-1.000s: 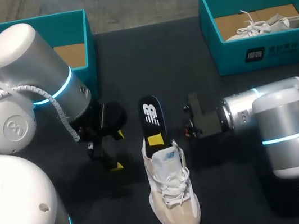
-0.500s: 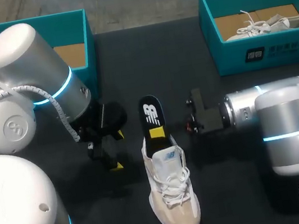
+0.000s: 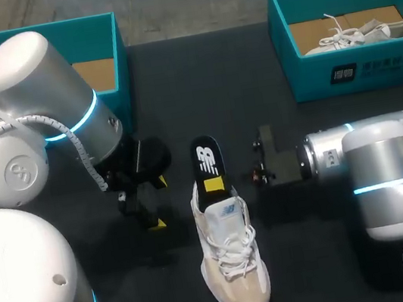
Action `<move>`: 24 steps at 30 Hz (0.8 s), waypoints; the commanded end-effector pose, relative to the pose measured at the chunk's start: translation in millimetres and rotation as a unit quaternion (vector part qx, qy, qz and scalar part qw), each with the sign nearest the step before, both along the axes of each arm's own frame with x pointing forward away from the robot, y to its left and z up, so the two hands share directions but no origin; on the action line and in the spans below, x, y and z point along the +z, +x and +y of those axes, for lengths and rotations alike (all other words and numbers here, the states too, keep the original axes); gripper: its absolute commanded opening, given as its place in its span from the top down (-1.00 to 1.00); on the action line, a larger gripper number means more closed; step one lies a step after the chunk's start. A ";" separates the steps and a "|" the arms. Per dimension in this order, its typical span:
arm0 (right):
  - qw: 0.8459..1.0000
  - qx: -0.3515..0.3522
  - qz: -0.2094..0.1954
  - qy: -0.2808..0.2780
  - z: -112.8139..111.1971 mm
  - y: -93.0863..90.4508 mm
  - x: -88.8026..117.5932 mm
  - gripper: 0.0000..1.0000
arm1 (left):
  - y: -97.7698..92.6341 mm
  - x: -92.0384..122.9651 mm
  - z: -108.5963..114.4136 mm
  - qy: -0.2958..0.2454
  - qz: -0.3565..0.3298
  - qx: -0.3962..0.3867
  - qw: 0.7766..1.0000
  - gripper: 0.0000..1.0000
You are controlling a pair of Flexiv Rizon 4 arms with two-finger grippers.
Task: Take the shoe out of the shoebox, open the shoe tongue, remove and reinsert the insole, then place the shoe into the shoebox
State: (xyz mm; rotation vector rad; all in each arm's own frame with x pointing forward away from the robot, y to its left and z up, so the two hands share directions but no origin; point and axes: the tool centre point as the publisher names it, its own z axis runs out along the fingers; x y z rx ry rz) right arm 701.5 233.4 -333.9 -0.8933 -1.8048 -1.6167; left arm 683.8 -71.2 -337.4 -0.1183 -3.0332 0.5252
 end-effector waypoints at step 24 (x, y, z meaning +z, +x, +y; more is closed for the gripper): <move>1.000 -0.010 0.009 -0.014 3.5 -22.9 -3.9 0.47 | -0.4 -0.8 -0.5 0.000 0.000 0.000 1.000 -1.00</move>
